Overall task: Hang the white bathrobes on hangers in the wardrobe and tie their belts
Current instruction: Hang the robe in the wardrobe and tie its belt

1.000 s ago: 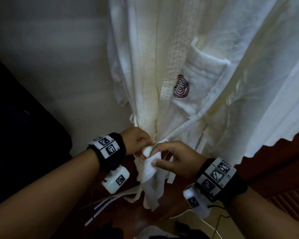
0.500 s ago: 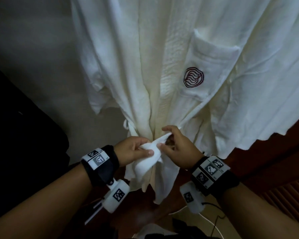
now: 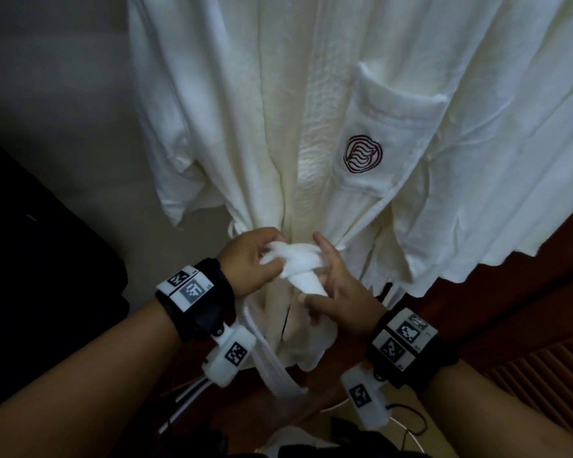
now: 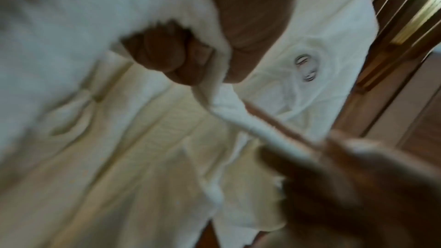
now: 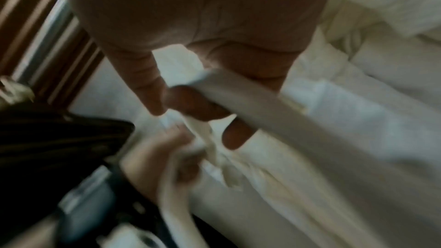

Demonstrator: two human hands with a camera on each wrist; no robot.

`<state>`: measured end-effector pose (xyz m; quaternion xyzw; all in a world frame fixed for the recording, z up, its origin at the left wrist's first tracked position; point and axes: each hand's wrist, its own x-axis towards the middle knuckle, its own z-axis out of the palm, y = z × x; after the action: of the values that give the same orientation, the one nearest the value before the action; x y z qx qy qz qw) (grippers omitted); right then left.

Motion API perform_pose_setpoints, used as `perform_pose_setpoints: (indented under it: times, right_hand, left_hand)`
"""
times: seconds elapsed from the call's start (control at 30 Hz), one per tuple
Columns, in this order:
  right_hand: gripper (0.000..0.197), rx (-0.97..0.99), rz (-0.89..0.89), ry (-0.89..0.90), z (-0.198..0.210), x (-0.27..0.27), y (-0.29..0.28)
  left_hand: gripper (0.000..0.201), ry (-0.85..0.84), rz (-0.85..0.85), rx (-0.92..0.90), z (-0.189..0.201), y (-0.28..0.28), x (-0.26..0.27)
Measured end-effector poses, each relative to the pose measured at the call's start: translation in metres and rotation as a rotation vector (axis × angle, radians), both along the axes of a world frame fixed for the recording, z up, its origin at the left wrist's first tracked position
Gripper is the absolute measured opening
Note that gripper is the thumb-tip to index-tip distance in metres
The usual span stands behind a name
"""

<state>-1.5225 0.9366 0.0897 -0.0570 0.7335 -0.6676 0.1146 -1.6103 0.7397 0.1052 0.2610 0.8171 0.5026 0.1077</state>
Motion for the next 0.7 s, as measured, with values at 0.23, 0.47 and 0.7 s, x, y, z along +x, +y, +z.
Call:
perform_pose_setpoints:
  times: [0.23, 0.47, 0.7]
  right_hand:
    - [0.048, -0.358, 0.221, 0.043, 0.12, -0.008, 0.018]
    - [0.061, -0.687, 0.418, 0.253, 0.204, -0.048, -0.017]
    - [0.025, 0.283, -0.359, 0.933, 0.144, -0.119, -0.049]
  left_hand:
    - [0.011, 0.241, 0.262, -0.365, -0.037, -0.033, -0.021]
    - [0.012, 0.141, 0.202, -0.346, -0.051, -0.051, 0.0]
    - [0.015, -0.016, 0.219, -0.154, -0.042, -0.075, 0.021]
